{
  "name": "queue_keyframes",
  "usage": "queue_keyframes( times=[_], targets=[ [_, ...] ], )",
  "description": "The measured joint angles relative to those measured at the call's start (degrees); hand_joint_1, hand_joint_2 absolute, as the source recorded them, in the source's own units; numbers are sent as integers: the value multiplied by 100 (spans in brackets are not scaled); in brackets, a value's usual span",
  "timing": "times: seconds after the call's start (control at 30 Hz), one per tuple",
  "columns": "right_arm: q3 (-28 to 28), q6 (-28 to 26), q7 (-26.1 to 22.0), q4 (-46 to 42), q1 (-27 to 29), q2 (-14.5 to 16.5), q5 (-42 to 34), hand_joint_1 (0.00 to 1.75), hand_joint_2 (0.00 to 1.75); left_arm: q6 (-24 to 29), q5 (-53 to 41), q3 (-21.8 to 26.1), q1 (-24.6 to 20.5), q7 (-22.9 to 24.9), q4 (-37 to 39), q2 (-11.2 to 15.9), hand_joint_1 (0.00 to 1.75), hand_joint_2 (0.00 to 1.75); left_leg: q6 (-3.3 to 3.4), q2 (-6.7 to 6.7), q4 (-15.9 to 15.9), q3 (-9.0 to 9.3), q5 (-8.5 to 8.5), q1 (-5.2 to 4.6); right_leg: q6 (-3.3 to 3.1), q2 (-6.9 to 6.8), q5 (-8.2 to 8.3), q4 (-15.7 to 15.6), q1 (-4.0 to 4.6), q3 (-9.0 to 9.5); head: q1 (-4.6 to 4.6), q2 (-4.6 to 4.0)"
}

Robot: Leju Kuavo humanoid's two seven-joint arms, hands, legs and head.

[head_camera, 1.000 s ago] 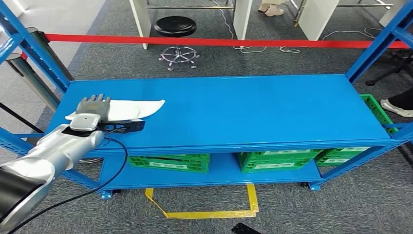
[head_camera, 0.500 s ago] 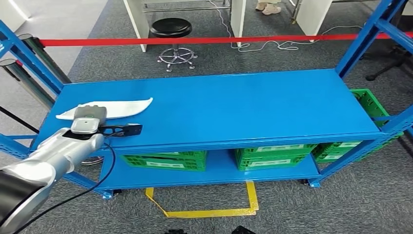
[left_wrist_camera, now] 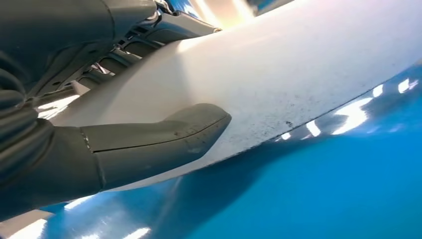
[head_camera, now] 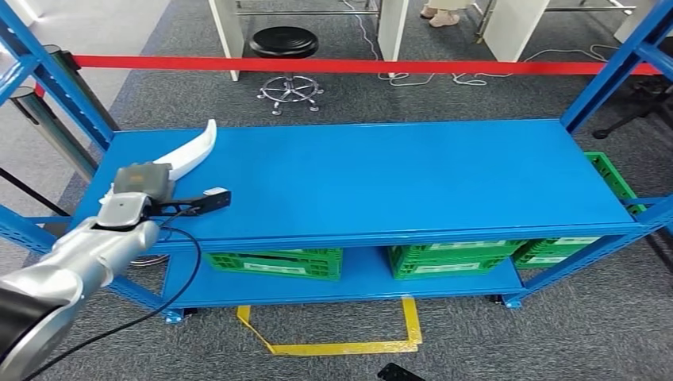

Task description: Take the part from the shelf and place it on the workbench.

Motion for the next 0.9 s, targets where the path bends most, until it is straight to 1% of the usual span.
queue_keyframes(
  times=[0.03,0.07,0.1,0.13,0.17,0.23,0.27,0.3,0.33,0.37,0.4,0.43,0.47,0.5,0.53,0.57,0.6,0.63,0.67,0.7,0.73,0.8,0.83,0.87,0.9],
  targets=[
    [-1,0,-2,0,5,0,10,0,175,313,97,86,86,-194,-16,-3,175,175,0,-6,2,3,-1,-1,-6,-1,164,-188,-1,90,1,0],
    [-1,-1,-5,0,23,0,27,0,175,661,231,182,173,-450,-37,-7,175,175,-4,-12,7,5,-2,0,-18,-1,381,-546,-3,249,1,0],
    [-2,-3,-13,1,45,0,47,0,175,1031,397,306,275,-786,-78,-13,175,175,-19,-18,12,1,1,-8,-31,2,538,-903,-1,402,1,0],
    [-2,-5,-22,1,66,1,68,0,175,1357,565,474,396,-1190,-163,-28,175,175,-39,-21,26,-12,7,-18,-49,7,626,-1215,0,533,-3,0],
    [-3,-9,-33,2,82,1,87,0,175,1603,727,712,543,-1663,-304,-57,175,175,-68,-21,35,-30,19,-27,-70,14,644,-1402,2,612,-8,0],
    [-4,-15,-45,2,88,4,118,0,175,1799,941,1295,860,-2500,-652,-166,175,175,-128,-18,35,-56,53,-33,-120,27,604,-1495,10,664,-12,0],
    [-5,-17,-47,2,87,7,127,0,175,1823,1005,1581,989,-2791,-807,-241,175,175,-155,-17,26,-57,70,-32,-153,30,615,-1496,9,671,-11,0],
    [-5,-18,-46,2,85,16,135,0,175,1831,1048,1816,1075,-2972,-921,-311,175,175,-184,-17,23,-62,30,-26,-188,31,636,-1509,1,681,-7,0],
    [-5,-18,-46,2,84,25,142,0,175,1835,1089,1995,1120,-3094,-1004,-365,175,175,-214,-17,107,-94,-63,-21,-222,33,657,-1522,-9,687,-16,0],
    [-5,-17,-46,1,84,33,149,0,175,1836,1179,2151,1156,-3255,-1100,-433,175,175,-242,-17,318,-178,-214,-16,-249,39,673,-1534,-20,693,-25,0],
    [-7,-17,-45,1,86,39,156,0,175,1827,1364,2323,1211,-3500,-1210,-497,175,175,-266,-17,642,-310,-399,-8,-263,45,682,-1538,-24,698,-43,0],
    [-9,-18,-44,0,89,39,160,0,175,1795,1683,2532,1301,-3826,-1351,-605,175,175,-277,-19,1037,-466,-545,-5,-270,51,683,-1538,-21,701,-62,0],
    [-14,-20,-39,0,90,39,162,0,175,1745,2139,2750,1437,-4189,-1545,-760,175,175,-277,-19,1349,-594,-619,-3,-273,53,680,-1537,-18,706,-73,0],
    [-21,-27,-34,1,91,39,162,0,175,1696,2655,2920,1607,-4474,-1803,-922,175,175,-267,-20,1476,-644,-594,-4,-272,49,675,-1536,-14,714,-83,0],
    [-31,-36,-29,1,92,40,161,0,175,1658,3124,3007,1785,-4632,-2095,-1081,175,175,-247,-20,1388,-598,-480,-5,-272,44,667,-1536,-9,724,-86,0],
    [-40,-45,-25,1,92,43,161,0,175,1644,3467,2998,1947,-4665,-2385,-1205,175,175,-220,-20,1101,-458,-294,-6,-269,38,656,-1535,-4,738,-87,0],
    [-47,-53,-25,1,94,47,162,0,175,1648,3678,2940,2075,-4626,-2653,-1287,175,175,-187,-20,758,-286,-142,-10,-262,34,645,-1537,1,746,-83,0],
    [-52,-57,-25,1,96,55,164,0,175,1658,3788,2871,2159,-4580,-2853,-1338,175,175,-157,-20,447,-137,-36,-22,-249,34,633,-1533,11,744,-82,0],
    [-57,-60,-25,1,96,61,167,0,175,1671,3873,2813,2211,-4552,-3016,-1375,175,175,-127,-20,225,-31,-8,-34,-228,37,628,-1530,17,731,-81,0],
    [-64,-62,-25,1,96,66,170,0,175,1689,3959,2767,2247,-4538,-3149,-1400,175,175,-103,-20,127,12,-44,-47,-202,39,629,-1532,20,711,-80,0],
    [-72,-64,-26,1,95,68,172,0,175,1708,4034,2727,2280,-4536,-3256,-1414,175,175,-83,-23,78,24,-68,-56,-170,38,633,-1541,22,701,-84,0],
    [-84,-71,-26,-1,97,68,177,0,175,1725,4208,2666,2331,-4575,-3421,-1435,175,175,-34,-27,-8,68,-76,-30,-102,29,597,-1545,22,690,-76,0],
    [-87,-76,-26,-1,97,68,177,0,175,1703,4341,2643,2355,-4636,-3496,-1450,175,175,-9,-29,-45,91,-64,-14,-74,25,521,-1456,24,649,-63,0],
    [-91,-90,-27,-2,93,68,174,0,175,1653,4564,2621,2408,-4726,-3607,-1476,175,175,13,-30,-74,111,-54,0,-52,24,388,-1239,23,546,-43,0],
    [-99,-108,-31,-2,82,68,170,0,175,1598,4857,2589,2512,-4826,-3775,-1506,175,175,27,-26,-79,116,-54,-3,-37,23,227,-917,18,393,-26,0]
  ],
)
